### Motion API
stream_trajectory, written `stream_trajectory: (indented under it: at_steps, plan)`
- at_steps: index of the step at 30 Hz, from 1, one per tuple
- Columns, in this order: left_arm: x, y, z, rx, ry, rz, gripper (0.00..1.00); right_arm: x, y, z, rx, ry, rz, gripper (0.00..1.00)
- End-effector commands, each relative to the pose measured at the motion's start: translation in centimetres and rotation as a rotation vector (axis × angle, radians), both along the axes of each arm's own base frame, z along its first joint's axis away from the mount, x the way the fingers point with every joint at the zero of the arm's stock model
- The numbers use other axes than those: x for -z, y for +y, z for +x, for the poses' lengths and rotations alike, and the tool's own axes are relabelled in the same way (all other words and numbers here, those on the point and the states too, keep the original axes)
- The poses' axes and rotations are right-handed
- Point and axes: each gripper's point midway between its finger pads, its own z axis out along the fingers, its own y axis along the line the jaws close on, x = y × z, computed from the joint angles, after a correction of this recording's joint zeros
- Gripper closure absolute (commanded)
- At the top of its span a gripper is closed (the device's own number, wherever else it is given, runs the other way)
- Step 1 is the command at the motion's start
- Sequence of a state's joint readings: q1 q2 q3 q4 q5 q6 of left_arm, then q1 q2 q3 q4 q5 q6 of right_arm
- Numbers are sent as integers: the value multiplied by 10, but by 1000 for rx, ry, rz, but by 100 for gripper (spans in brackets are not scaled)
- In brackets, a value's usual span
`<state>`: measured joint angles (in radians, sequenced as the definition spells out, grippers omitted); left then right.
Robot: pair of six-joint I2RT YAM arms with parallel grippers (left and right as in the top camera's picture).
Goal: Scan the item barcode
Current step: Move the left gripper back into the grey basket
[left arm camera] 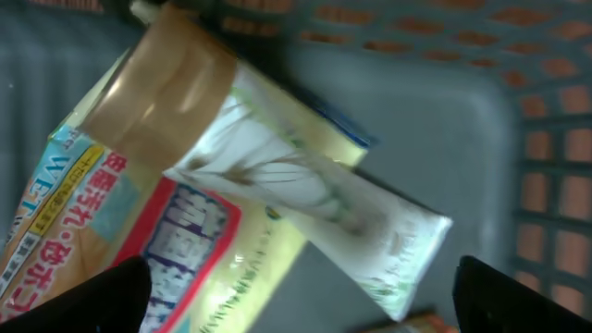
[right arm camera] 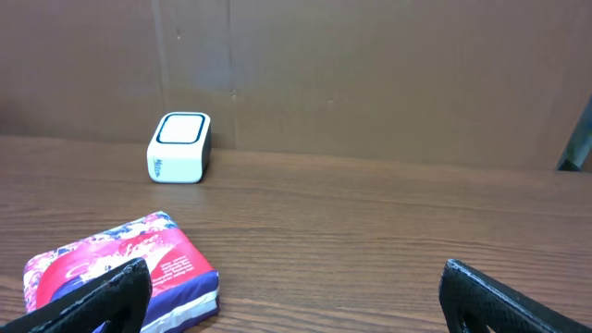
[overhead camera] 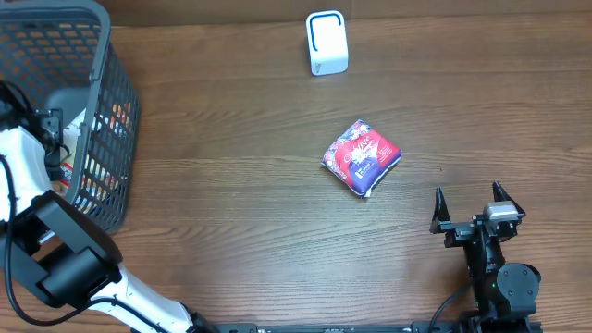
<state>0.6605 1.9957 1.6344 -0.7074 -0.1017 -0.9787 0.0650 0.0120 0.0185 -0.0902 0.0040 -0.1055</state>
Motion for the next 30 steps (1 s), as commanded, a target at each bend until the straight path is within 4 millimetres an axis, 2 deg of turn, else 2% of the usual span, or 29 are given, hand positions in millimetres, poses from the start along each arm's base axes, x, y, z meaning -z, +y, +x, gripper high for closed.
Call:
stream_trajectory:
  at_steps: [1,4,9,12,16,18,21,24,30]
  plan:
    - [21,-2,-22,-65,74,-2,6,1,-1,0,6,-5,-3,0]
    - [24,1,-41,-61,174,31,5,1,-1,0,6,-5,-4,0]
    - [18,0,-59,3,258,16,6,1,-1,0,6,-5,-4,0]
    - [3,3,-67,-4,277,2,9,1,-2,0,7,-5,-4,0]
    - [-30,8,-74,16,307,14,10,1,-1,0,6,-5,-4,0]
    - [-36,8,-83,17,351,20,10,1,-1,0,6,-5,-4,0]
    - [-29,3,-97,31,425,-3,10,1,-1,0,6,-5,-4,0]
    - [-5,-11,-107,58,484,-62,10,1,-1,0,6,-5,-4,0]
    - [32,-22,-110,130,507,-89,10,1,-1,0,6,-5,-4,0]
